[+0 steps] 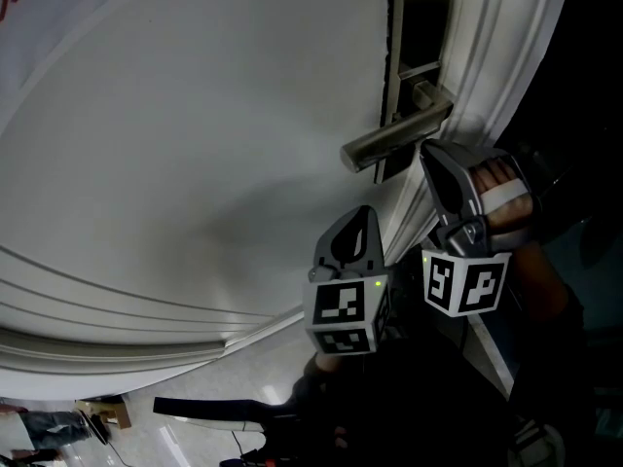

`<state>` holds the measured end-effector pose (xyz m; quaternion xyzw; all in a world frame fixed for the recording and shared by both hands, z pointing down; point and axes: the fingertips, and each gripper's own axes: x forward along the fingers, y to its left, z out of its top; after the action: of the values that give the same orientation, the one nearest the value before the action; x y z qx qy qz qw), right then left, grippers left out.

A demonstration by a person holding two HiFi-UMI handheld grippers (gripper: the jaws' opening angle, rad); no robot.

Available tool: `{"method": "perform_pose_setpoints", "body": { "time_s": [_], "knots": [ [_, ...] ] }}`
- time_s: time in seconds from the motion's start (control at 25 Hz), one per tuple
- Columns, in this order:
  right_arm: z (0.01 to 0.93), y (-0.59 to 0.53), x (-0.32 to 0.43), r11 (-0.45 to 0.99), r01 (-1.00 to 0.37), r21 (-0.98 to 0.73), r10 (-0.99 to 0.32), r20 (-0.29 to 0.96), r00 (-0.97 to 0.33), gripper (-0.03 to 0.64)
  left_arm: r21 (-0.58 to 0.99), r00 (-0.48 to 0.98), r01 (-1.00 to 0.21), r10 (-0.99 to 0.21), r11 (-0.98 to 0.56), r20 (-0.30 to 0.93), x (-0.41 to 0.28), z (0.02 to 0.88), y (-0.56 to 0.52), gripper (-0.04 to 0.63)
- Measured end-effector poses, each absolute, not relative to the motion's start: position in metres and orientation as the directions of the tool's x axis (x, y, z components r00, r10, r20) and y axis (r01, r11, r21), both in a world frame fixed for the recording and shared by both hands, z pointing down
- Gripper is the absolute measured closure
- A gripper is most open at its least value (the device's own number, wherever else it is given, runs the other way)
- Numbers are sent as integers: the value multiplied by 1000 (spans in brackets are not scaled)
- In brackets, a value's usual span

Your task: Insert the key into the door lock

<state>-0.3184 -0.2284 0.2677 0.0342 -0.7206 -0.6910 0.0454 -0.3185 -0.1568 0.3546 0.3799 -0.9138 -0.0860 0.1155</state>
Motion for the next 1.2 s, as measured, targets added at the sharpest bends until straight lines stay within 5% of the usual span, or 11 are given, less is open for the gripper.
{"method": "perform_pose_setpoints", "body": {
  "time_s": [1.2],
  "knots": [
    [268, -229, -320, 39, 16, 999, -119, 20, -993, 604, 253, -674, -683, -724, 686, 146, -321, 355, -157, 595]
  ]
}}
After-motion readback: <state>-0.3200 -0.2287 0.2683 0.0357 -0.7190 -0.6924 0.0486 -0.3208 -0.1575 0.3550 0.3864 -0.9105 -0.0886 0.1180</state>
